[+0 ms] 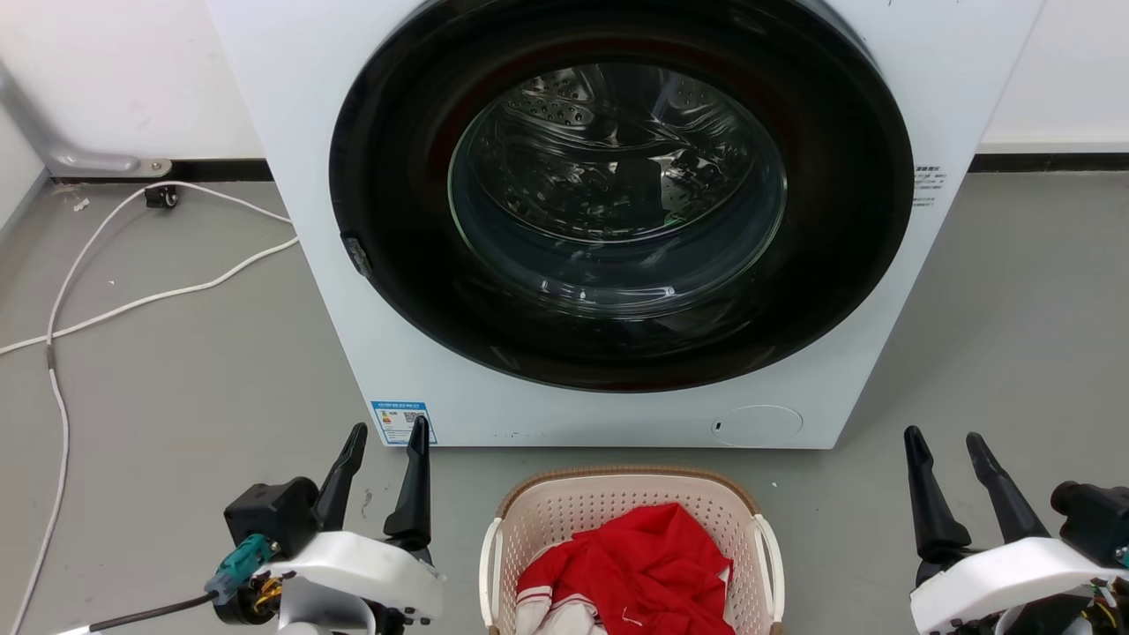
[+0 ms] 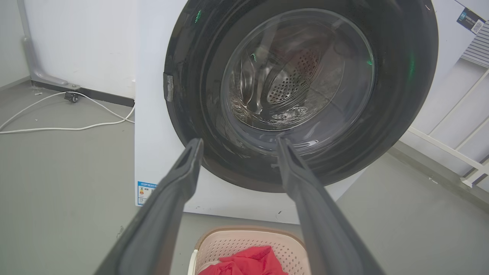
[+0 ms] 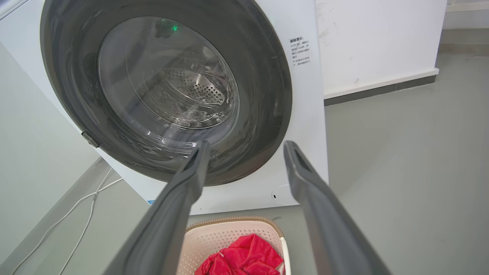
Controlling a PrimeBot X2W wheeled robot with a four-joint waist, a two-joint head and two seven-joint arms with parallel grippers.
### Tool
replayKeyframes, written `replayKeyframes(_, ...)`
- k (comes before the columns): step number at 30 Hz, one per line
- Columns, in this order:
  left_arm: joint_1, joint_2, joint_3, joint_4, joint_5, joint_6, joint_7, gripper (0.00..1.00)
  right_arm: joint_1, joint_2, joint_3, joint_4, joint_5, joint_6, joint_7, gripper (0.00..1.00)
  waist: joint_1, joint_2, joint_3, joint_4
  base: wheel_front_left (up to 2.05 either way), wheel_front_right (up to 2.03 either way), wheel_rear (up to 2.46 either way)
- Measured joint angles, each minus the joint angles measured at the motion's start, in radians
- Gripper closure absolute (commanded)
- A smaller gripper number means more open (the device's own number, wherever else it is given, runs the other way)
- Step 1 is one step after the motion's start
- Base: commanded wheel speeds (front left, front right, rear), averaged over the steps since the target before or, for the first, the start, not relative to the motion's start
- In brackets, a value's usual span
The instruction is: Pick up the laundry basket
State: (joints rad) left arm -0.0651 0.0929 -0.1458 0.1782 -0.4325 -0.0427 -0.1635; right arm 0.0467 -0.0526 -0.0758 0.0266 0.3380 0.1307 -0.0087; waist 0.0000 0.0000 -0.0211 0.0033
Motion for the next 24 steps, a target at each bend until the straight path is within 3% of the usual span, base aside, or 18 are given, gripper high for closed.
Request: replayKeyframes(24,0.000,0.006,-0.017,0.009,0.201,0.035,-0.052,0.00,0.021,0.000,0.009,-0.034,-0.182,0.000,-0.019,0.00,0.0000,0.0000,-0.003,-0.007,0.00,0.00,0.00)
